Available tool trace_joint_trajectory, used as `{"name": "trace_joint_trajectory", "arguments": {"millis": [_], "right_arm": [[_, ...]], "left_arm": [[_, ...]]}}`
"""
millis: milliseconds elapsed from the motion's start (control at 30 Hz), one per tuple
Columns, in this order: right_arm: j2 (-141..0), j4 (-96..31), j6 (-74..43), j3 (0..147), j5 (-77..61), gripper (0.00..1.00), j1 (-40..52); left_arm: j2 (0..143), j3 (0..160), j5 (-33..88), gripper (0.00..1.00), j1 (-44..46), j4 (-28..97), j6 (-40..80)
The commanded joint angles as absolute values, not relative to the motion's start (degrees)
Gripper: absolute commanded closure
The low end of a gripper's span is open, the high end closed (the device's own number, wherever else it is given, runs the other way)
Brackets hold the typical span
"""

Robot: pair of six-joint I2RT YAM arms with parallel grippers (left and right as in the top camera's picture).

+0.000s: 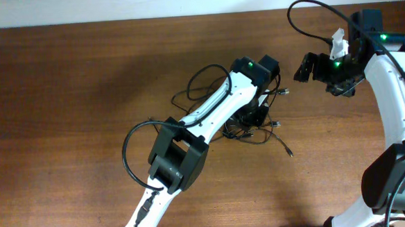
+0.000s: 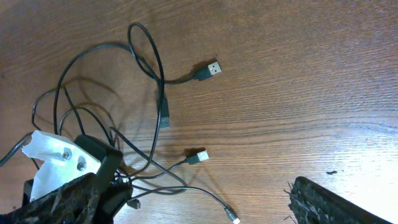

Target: Untangle cables

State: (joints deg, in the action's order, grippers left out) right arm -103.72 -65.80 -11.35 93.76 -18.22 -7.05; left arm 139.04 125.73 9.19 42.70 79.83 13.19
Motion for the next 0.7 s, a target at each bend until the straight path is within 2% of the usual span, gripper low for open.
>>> {"name": "trace_joint_trajectory", "arguments": {"millis": [0, 133, 267, 333, 433, 633, 667], "right_arm": [[-102.4, -65.9, -10.7, 94.7, -17.5, 0.01, -7.2], [-102.4, -66.6, -10.7, 94.7, -17.5, 0.01, -7.1], [-102.4, -66.7, -7.4, 94.7, -24.3, 0.01, -7.1], [-102.4, -66.3, -3.5, 94.7, -33.1, 0.01, -7.0], [-102.4, -64.1, -0.8, 94.7, -43.5, 0.00, -6.3], [-102.5, -62.1, -5.0, 94.7, -49.5, 0.04, -3.3], [-102.5, -61.8, -5.4, 94.7, -49.5, 0.08, -2.6]], "left_arm": [[139.4, 125.6, 8.9, 1.00, 42.8, 79.5, 13.7], [139.1, 130.8, 4.6, 1.00, 42.3, 83.1, 13.6], [139.0, 150.9, 5.4, 1.00, 39.8, 91.4, 13.6], [139.0, 160.8, 9.7, 1.00, 38.2, 94.5, 13.6], [139.0, 167.0, 14.5, 1.00, 36.8, 96.7, 13.6], [139.0, 167.4, 29.6, 1.00, 33.2, 93.3, 13.2], [139.0, 167.4, 32.1, 1.00, 32.4, 92.5, 13.2]]}}
